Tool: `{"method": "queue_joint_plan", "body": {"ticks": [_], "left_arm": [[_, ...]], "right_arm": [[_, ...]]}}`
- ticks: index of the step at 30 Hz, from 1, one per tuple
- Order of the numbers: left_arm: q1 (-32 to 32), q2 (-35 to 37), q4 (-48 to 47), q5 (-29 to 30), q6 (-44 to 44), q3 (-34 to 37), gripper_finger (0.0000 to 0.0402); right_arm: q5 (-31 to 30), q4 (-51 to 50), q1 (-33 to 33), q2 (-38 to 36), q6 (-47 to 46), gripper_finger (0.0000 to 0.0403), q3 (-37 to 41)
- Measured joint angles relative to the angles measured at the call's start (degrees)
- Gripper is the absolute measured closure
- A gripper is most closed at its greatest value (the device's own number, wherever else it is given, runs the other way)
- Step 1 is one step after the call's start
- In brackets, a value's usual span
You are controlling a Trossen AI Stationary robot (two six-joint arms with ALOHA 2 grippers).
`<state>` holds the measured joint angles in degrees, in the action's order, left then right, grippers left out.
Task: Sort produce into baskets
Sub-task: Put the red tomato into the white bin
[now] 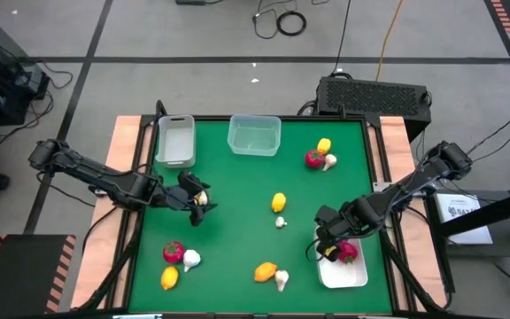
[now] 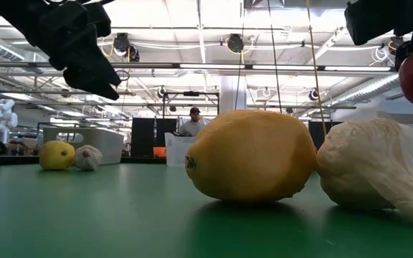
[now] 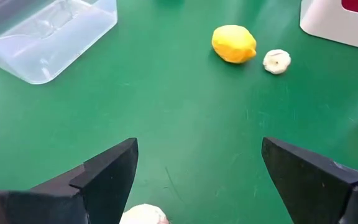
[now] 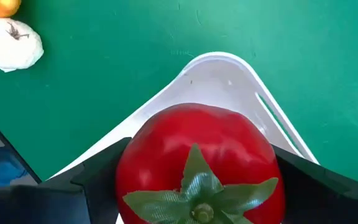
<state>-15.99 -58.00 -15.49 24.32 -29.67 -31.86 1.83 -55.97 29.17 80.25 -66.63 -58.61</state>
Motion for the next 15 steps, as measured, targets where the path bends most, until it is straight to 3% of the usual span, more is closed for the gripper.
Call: {"method": "queue_joint_plan", "body": {"ticks": [7, 15], "left_arm": [[0.32, -0.66, 0.10, 0.95, 0.61, 0.01, 0.0052], [3.88, -4.13, 6.59, 3.61, 14.07, 0.02, 0.0052]], "right_arm": [[0.00, -0.21, -0.67, 0.19, 1.34, 0.0042, 0.00], [2.59, -0.17, -3.53, 0.11, 4.82, 0.0005, -0.77]]}}
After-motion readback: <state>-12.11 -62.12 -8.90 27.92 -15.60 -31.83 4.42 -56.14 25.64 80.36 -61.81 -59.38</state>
